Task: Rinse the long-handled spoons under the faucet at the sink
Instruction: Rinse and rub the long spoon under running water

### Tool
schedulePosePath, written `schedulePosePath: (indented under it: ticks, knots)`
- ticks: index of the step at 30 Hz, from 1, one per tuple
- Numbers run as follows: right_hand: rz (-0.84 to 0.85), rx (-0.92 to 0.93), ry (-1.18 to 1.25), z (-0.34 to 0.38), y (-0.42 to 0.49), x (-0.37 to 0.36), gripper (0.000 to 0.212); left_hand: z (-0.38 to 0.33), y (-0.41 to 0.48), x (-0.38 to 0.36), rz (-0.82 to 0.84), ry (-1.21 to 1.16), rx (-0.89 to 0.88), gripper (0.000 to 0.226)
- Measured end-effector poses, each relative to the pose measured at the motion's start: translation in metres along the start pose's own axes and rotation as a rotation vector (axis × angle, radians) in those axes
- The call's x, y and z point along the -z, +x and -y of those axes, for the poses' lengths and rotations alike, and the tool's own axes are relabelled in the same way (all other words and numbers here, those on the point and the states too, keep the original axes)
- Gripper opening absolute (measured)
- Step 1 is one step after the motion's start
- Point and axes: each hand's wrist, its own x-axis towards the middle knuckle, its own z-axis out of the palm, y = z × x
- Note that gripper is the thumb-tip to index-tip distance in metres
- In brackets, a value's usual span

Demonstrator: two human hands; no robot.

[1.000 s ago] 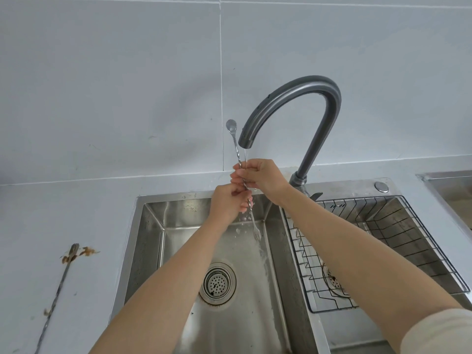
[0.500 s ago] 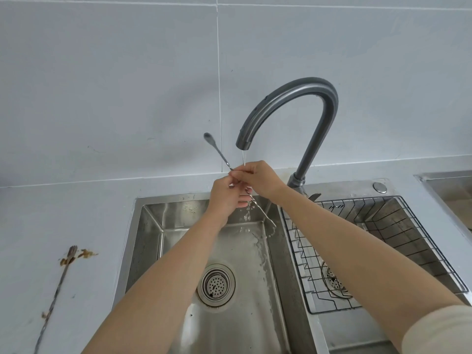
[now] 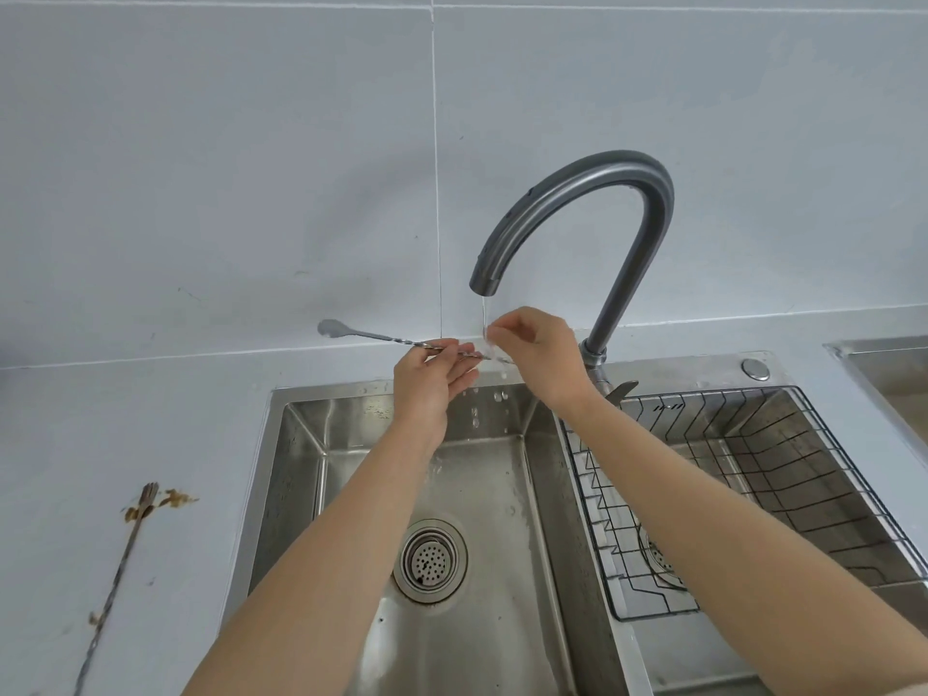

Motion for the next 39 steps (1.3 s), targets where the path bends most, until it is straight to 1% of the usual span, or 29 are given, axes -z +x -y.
schedulePosePath:
  ticks: [2, 4, 6, 7, 10, 13, 16, 18, 21, 23, 25, 27, 29, 31, 33, 36, 39]
  knots:
    - [-0.009, -0.087, 0.117, -0.006, -0.014, -0.002, 0.016, 0.000, -0.002, -0.001, -0.013, -0.016, 0.016, 0.020]
    - [0.024, -0.239, 0.214, -0.012, -0.026, -0.005, 0.018, 0.001, -0.004, -0.003, -0.009, -0.031, 0.037, 0.018]
    - [0.060, -0.395, 0.380, -0.017, -0.033, -0.009, 0.017, 0.003, -0.007, -0.007, 0.006, -0.040, 0.057, 0.018]
    - [0.063, -0.439, 0.485, -0.018, -0.033, -0.011, 0.015, 0.004, -0.008, -0.008, 0.020, -0.044, 0.065, 0.019]
    - [0.029, -0.442, 0.748, -0.019, -0.029, -0.014, 0.014, 0.009, -0.011, -0.010, 0.100, -0.059, 0.069, 0.020]
    - [-0.022, -0.411, 0.860, -0.017, -0.022, -0.021, 0.011, 0.012, -0.013, -0.008, 0.143, -0.051, 0.091, 0.019]
    - [-0.053, -0.407, 0.856, -0.020, -0.014, -0.031, 0.004, 0.015, -0.015, -0.002, 0.164, -0.054, 0.119, 0.015]
    - [-0.064, -0.422, 0.840, -0.021, -0.010, -0.037, 0.010, 0.017, -0.018, 0.003, 0.145, -0.090, 0.146, 0.016]
    - [-0.059, -0.445, 0.826, -0.020, -0.007, -0.043, 0.017, 0.018, -0.024, 0.013, 0.058, -0.106, 0.197, 0.020]
    - [-0.038, -0.425, 0.743, -0.020, -0.006, -0.044, 0.019, 0.022, -0.031, 0.023, -0.007, -0.026, 0.255, 0.024]
    - [-0.011, -0.409, 0.657, -0.020, -0.007, -0.044, 0.022, 0.023, -0.041, 0.032, -0.043, 0.138, 0.268, 0.019]
    - [0.036, -0.404, 0.585, -0.020, -0.009, -0.045, 0.028, 0.021, -0.050, 0.040, -0.047, 0.273, 0.198, 0.015]
    - [0.094, -0.404, 0.524, -0.020, -0.010, -0.045, 0.034, 0.018, -0.053, 0.045, -0.079, 0.390, 0.066, 0.017]
    - [0.129, -0.409, 0.473, -0.021, -0.010, -0.045, 0.033, 0.014, -0.052, 0.050, -0.117, 0.545, -0.087, 0.014]
    - [0.158, -0.403, 0.419, -0.021, -0.011, -0.043, 0.029, 0.011, -0.050, 0.052, -0.108, 0.705, -0.186, 0.017]
    - [0.246, -0.376, 0.351, -0.021, -0.012, -0.041, 0.024, 0.009, -0.045, 0.049, 0.025, 0.910, -0.207, 0.023]
    - [0.284, -0.366, 0.330, -0.023, -0.014, -0.037, 0.023, 0.009, -0.039, 0.050, 0.122, 0.932, -0.166, 0.022]
